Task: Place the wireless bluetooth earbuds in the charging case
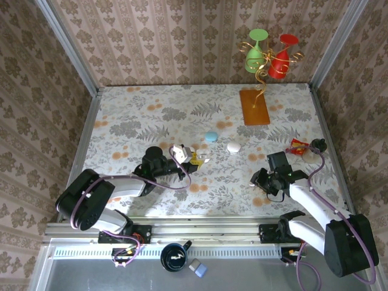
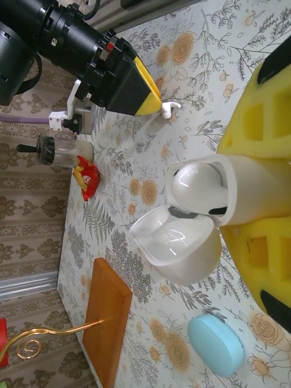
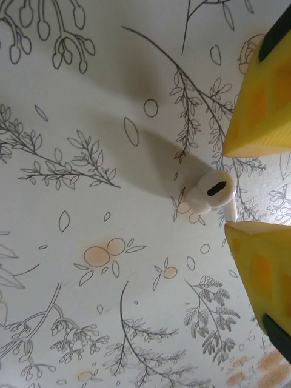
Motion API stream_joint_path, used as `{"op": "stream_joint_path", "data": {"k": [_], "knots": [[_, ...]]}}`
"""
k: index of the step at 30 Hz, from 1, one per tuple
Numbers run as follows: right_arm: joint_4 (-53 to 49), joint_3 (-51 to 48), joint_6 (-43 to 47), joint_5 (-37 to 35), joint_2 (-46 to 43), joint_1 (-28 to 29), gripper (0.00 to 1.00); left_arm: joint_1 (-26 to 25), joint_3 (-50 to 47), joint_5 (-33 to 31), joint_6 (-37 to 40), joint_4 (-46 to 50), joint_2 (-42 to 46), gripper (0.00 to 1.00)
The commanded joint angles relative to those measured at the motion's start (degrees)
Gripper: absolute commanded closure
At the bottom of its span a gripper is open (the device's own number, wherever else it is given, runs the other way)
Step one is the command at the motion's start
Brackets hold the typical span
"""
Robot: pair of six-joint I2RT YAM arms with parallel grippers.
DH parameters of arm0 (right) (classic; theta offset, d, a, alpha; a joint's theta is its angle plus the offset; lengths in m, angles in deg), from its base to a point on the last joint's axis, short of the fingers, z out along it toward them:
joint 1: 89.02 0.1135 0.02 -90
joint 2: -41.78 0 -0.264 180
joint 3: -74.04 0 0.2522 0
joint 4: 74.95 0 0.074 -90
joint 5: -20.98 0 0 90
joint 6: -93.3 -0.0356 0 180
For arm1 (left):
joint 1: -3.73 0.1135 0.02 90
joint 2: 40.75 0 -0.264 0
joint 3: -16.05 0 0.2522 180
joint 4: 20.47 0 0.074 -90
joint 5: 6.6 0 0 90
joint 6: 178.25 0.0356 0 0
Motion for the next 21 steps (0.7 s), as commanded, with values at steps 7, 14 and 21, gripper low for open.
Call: {"op": "stream_joint_path", "data": {"k": [7,14,21], "knots": [[2.5,-1.4,-1.8,1.7,0.6,-0.7,0.67,0.6,1.4,2.2,0.2,-3.3,-0.7,1.0],[3.4,-1.5,-1.7,1.5,2.0,-0.9,0.7,0.6,1.1,2.1,0.3,-3.6,-0.7,1.0],[4.2,-1.5,-1.3,1.5,3.3,-1.0,0.71,0.6,0.9,2.1,0.3,-3.8,-0.6,1.0]]}}
